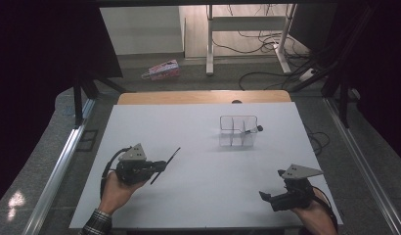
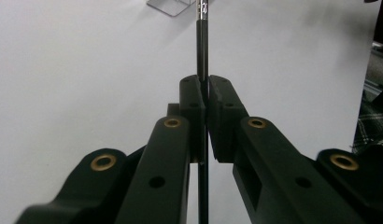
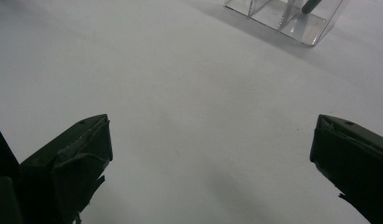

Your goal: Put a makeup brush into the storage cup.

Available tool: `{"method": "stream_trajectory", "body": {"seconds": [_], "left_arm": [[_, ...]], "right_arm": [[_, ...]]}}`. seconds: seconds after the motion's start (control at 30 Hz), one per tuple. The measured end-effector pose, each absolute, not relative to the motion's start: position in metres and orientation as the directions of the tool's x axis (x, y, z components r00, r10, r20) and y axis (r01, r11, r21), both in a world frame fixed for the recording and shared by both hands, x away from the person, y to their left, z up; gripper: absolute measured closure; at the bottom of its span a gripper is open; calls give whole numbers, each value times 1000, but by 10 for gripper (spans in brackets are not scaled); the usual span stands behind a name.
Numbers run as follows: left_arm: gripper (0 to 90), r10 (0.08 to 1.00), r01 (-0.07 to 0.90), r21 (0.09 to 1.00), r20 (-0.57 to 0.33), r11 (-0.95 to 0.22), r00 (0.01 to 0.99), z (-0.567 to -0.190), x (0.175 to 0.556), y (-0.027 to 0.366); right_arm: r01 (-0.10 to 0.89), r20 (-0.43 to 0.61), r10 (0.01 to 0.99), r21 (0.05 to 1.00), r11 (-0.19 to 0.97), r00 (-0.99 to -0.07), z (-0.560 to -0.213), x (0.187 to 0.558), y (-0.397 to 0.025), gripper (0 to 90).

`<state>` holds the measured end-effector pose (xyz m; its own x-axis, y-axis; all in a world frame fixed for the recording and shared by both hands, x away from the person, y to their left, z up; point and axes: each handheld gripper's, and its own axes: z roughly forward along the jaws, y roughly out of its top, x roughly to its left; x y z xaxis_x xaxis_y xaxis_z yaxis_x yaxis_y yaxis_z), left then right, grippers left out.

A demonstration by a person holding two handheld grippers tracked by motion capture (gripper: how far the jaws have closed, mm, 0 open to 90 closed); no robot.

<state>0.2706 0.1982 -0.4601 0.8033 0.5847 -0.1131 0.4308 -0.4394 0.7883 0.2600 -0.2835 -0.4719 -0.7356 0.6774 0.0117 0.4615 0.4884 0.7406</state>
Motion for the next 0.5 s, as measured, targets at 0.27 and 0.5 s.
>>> {"method": "stream_trajectory", "body": {"seconds": [0.27, 0.5], "left_arm": [[858, 591, 422, 807, -115, -412, 798, -461, 256, 198], [857, 587, 404, 825, -111, -395, 802, -458, 244, 193]], "right_arm": [[454, 16, 668, 745, 489, -744, -471, 259, -283, 0], [451, 16, 668, 750, 484, -744, -471, 259, -283, 0]]}}
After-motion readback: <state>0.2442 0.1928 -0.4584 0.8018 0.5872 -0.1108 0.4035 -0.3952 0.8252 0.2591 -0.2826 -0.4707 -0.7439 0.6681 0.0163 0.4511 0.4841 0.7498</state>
